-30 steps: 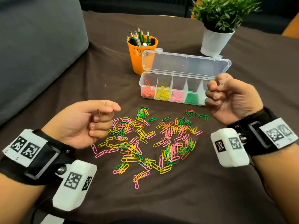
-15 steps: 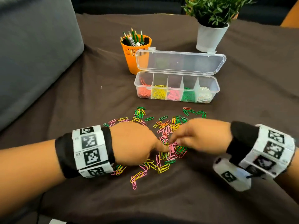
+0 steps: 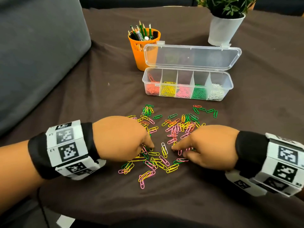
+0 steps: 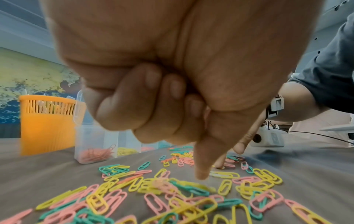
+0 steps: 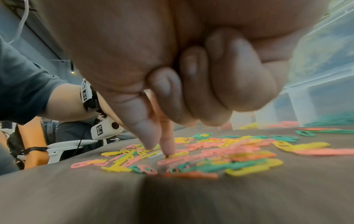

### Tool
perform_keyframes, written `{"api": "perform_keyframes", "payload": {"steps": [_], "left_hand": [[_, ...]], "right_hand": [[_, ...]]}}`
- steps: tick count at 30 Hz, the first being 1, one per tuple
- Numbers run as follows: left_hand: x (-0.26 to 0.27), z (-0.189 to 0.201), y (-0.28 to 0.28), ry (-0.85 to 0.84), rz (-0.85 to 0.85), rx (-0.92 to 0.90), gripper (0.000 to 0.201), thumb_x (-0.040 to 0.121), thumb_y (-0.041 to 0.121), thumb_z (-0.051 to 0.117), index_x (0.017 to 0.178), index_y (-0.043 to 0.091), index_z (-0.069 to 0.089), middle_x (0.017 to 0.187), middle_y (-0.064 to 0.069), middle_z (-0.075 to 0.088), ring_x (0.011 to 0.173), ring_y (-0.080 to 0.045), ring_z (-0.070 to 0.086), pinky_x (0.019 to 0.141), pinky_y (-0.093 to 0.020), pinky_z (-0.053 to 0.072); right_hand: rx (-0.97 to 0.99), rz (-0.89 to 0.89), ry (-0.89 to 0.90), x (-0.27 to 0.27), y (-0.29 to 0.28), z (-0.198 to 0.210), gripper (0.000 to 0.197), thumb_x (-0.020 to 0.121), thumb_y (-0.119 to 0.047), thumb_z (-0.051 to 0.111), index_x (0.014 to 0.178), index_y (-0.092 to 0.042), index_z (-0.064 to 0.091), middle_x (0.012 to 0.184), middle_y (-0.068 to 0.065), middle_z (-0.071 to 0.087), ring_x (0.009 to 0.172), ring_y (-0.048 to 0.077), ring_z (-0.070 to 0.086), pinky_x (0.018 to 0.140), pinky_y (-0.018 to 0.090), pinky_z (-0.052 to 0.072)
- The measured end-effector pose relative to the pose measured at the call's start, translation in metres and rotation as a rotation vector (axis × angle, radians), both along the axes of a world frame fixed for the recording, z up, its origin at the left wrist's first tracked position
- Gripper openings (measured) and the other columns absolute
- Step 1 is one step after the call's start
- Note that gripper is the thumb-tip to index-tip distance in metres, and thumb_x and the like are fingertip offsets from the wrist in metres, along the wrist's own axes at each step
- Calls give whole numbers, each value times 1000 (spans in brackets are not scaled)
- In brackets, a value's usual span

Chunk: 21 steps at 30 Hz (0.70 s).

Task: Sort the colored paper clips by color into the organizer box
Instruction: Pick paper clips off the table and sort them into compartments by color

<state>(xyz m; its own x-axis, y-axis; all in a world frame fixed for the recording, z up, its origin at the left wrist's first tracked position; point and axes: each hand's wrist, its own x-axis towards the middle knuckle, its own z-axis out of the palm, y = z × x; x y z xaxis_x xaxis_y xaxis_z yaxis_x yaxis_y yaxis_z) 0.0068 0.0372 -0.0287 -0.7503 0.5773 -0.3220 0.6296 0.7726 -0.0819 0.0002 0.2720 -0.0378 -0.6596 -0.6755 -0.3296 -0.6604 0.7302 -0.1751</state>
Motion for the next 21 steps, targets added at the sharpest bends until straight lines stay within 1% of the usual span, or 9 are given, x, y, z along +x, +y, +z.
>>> {"api": "perform_keyframes", "payload": {"steps": [3, 5, 8, 10, 12, 13, 15, 19, 21], "left_hand": [[-1, 3, 5, 41, 54, 87, 36, 96, 37, 47, 126, 53, 58, 108, 16, 69, 103, -9, 63, 82, -23, 45], [-6, 8, 3, 50, 125, 136, 25, 95, 39, 50, 114, 44, 65, 87, 15, 67, 87, -8, 61, 73, -23, 42], [-20, 9, -3, -109, 336, 261, 15, 93, 35, 54, 90, 30, 67, 61, 19, 57, 60, 1, 51, 60, -20, 35], [-29, 12, -16, -225, 517, 469, 17, 91, 32, 57, 83, 25, 70, 62, 15, 61, 54, -2, 50, 59, -22, 41], [-33, 16, -28, -272, 627, 618, 19, 84, 37, 58, 81, 24, 72, 69, 3, 66, 61, -13, 54, 65, -29, 44], [-32, 18, -31, -288, 654, 676, 20, 82, 37, 58, 80, 23, 73, 67, -1, 64, 60, -15, 52, 64, -30, 42], [-30, 18, -37, -323, 683, 782, 19, 82, 34, 59, 78, 21, 72, 56, 5, 53, 54, -12, 42, 58, -27, 34], [-26, 12, -38, -397, 747, 986, 23, 94, 14, 56, 76, 18, 69, 52, 11, 45, 45, -3, 34, 44, -17, 25], [-24, 7, -38, -481, 825, 1135, 18, 89, 19, 61, 73, 19, 68, 57, 8, 42, 48, -5, 33, 44, -19, 20]], "right_hand": [[-28, 22, 86, -7, -19, 1, 32, 94, -42, 46, 124, -42, 58, 109, -8, 68, 106, 22, 61, 86, 30, 50], [-29, 36, 94, -12, -33, -2, 31, 91, -39, 50, 122, -41, 59, 107, -5, 68, 102, 24, 62, 84, 33, 52], [10, 27, 30, -21, -45, -8, 32, 86, -39, 61, 118, -40, 60, 105, -9, 67, 100, 23, 63, 84, 36, 54], [5, -6, -22, -29, -47, -11, 23, 81, -40, 68, 103, -34, 63, 87, -13, 62, 89, 18, 61, 78, 32, 53], [-17, -19, -115, -36, -48, -14, 16, 79, -36, 74, 88, -27, 64, 71, -13, 55, 72, 9, 56, 65, 24, 46], [-33, -15, -166, -37, -49, -16, 13, 78, -31, 75, 83, -25, 65, 65, -13, 54, 64, 4, 52, 59, 23, 43], [-76, 3, -228, -40, -50, -19, 11, 76, -23, 75, 74, -23, 63, 54, -15, 53, 52, 1, 48, 54, 20, 40], [-232, -97, -394, -52, -35, -11, 21, 75, -11, 68, 64, -21, 54, 48, -12, 47, 44, 4, 38, 49, 21, 35], [-479, -213, -596, -62, -19, -6, 19, 71, -9, 61, 62, -20, 49, 54, -7, 47, 46, 11, 36, 45, 26, 29]]}}
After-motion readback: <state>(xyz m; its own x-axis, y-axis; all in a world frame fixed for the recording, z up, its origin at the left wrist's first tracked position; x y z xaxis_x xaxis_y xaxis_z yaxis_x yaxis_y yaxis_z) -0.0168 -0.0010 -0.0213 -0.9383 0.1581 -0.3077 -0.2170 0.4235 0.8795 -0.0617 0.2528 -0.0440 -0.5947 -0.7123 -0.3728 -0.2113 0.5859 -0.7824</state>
